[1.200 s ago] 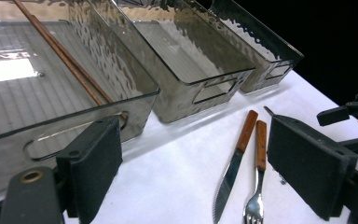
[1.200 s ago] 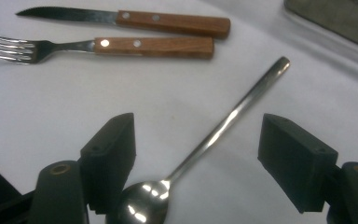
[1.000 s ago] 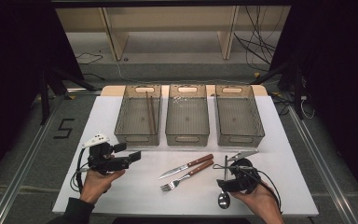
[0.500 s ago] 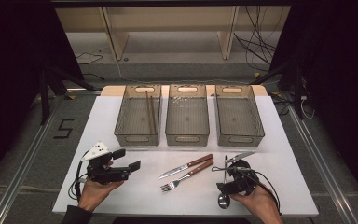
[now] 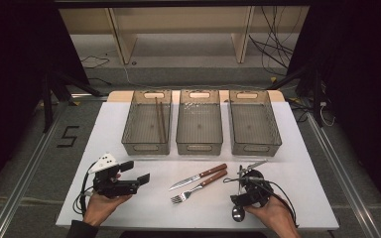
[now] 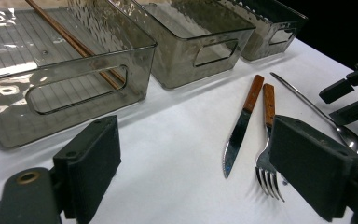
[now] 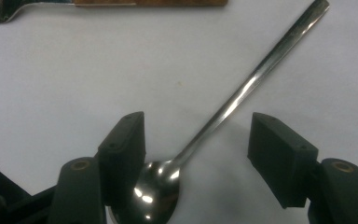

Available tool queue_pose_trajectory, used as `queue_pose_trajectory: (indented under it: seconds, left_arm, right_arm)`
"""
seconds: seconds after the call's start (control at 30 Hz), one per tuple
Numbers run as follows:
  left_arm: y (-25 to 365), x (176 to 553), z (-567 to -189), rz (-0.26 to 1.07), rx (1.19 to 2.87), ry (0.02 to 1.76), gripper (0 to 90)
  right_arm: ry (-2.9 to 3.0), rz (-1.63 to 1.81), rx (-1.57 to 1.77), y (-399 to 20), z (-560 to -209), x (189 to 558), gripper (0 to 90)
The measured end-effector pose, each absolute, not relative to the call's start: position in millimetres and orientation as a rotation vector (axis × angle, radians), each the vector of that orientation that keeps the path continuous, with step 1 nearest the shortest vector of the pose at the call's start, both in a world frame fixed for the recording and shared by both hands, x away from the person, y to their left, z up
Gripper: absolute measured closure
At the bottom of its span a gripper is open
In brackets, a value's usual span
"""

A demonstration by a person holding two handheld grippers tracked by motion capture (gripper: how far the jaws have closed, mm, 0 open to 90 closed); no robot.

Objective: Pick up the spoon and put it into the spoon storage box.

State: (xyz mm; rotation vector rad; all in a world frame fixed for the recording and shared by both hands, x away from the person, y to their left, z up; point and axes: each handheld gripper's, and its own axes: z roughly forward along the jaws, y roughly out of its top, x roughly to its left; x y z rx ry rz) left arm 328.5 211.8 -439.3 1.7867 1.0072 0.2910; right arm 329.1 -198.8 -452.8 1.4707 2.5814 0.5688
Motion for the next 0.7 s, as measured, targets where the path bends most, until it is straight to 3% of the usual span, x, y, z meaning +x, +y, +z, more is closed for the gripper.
queue_pose_trajectory:
  seconds: [0.7]
  left_arm:
    - [210.1,323.4,-439.1,0.295,1.786,0.986,16.6]
  right_arm:
    - [2.647,0.324,1.423,-183.7,-457.9,338.5,55.1]
